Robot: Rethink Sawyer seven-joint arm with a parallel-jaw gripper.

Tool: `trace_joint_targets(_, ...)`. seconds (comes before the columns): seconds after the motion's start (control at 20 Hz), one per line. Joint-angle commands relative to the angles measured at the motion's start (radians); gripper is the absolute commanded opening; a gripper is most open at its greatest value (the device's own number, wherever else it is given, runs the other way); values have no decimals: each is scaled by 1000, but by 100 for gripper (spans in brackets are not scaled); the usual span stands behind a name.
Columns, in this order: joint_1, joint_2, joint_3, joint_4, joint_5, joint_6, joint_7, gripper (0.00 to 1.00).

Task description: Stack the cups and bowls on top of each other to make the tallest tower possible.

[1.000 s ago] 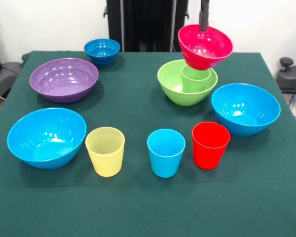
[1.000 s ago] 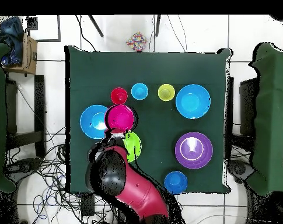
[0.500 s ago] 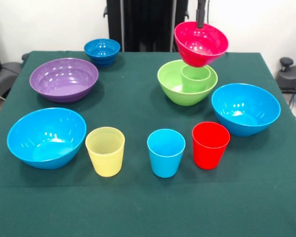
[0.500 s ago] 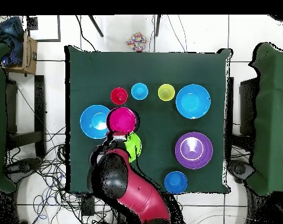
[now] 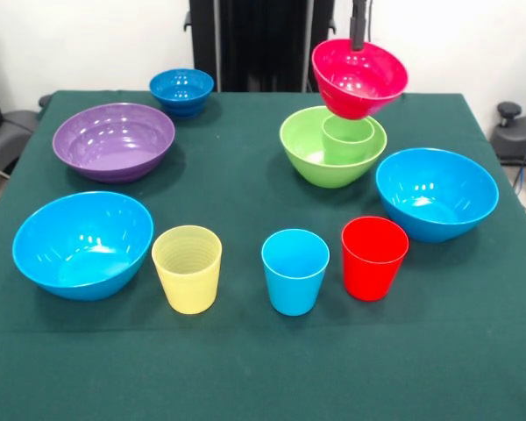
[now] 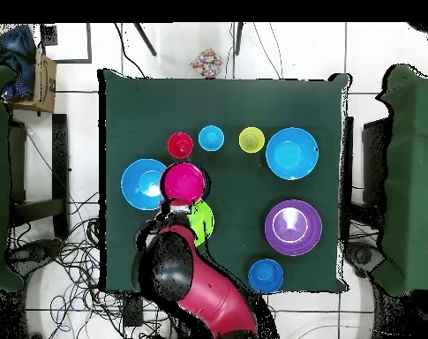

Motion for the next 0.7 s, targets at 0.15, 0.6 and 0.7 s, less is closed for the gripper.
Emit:
trace_joint_targets(0.15, 31, 57, 30, 25, -16, -6, 180, 0)
trace_joint_targets(0.6, 87, 84, -40, 2, 5, 11, 151, 0)
trace_joint_targets(0.7, 120, 98, -77, -13, 22, 30, 142, 0)
